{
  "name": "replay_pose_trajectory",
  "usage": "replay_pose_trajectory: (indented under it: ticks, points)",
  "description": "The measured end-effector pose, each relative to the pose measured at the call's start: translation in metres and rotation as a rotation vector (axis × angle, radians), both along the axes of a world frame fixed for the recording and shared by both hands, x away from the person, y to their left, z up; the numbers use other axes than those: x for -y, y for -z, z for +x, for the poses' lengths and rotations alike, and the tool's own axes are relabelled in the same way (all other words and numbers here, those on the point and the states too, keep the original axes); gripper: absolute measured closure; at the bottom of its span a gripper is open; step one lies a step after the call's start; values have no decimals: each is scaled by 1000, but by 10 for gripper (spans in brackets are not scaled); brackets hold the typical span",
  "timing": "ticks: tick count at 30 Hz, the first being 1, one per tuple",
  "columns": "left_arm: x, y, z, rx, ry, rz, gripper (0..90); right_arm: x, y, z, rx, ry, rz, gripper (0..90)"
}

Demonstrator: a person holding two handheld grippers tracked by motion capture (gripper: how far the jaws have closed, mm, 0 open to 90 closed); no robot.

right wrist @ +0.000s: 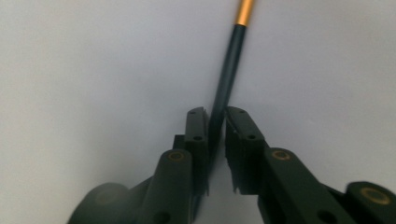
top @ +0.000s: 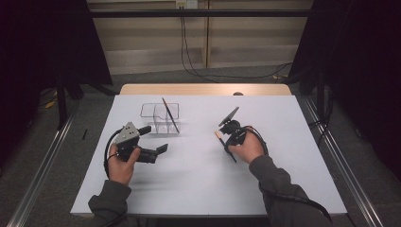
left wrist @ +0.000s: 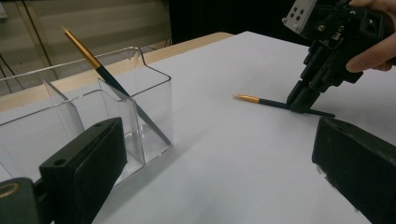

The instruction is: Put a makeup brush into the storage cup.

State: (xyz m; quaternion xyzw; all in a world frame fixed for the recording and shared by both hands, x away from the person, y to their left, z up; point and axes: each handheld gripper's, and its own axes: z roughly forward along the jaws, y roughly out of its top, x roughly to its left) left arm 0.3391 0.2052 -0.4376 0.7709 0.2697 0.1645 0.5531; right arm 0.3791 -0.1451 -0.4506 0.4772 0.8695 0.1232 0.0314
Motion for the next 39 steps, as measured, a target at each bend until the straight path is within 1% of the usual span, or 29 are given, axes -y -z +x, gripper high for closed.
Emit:
replay_pose_trajectory:
  ticks: [4, 5, 6, 7, 10, 12, 18, 20, 21, 22, 23, 26, 29, 33, 36, 37, 38, 39]
  points:
    - [0, 0, 0, 2, -7, 13, 29, 2, 0, 1, -1, -12, 0, 839]
    - [0, 0, 0, 1, -8, 13, 29, 2, 0, 1, -2, -13, 0, 840]
    - [0, 0, 0, 1, -7, 13, 29, 2, 0, 1, -15, -11, -3, 840]
    - [1, 0, 0, 0, -9, 10, 28, 2, 0, 1, -12, -10, 5, 840]
    - [0, 0, 0, 4, -9, 13, 29, 3, 0, 0, -11, -8, 0, 839]
    - [1, 0, 0, 2, -10, 10, 29, 3, 0, 0, -6, -12, 6, 837]
    - [1, 1, 0, -1, -5, 12, 29, 4, 0, -1, -16, -21, -1, 813]
    - [1, 2, 1, -2, 12, 1, 29, 3, 0, -2, -13, -24, 1, 809]
    - [2, 2, 1, 0, 15, 3, 29, 3, 0, -2, -10, -28, -3, 809]
    - [2, 2, 0, -1, 7, 3, 29, 3, -1, -2, -13, -33, -13, 808]
    - [2, 2, 1, -1, 17, -3, 29, 2, -1, -3, -18, -24, -11, 809]
    - [2, 2, 1, 0, 6, 9, 29, 4, 0, -3, -13, -30, -3, 812]
    - [3, 2, 0, -2, 7, 6, 29, 5, 0, -3, -17, -33, -11, 813]
    - [3, 1, 0, 1, 6, 8, 29, 5, 0, -3, -22, -32, -8, 811]
    - [3, 1, 0, 1, 1, 11, 29, 4, 0, -3, -16, -52, -19, 808]
    - [3, 1, 0, 1, 0, 10, 29, 3, 0, -3, -16, -66, -32, 808]
    - [3, 1, 0, 1, 0, 10, 29, 3, 0, -3, -9, -77, -34, 807]
    - [3, 1, 0, 2, 0, 11, 29, 2, 0, -3, -10, -73, -38, 808]
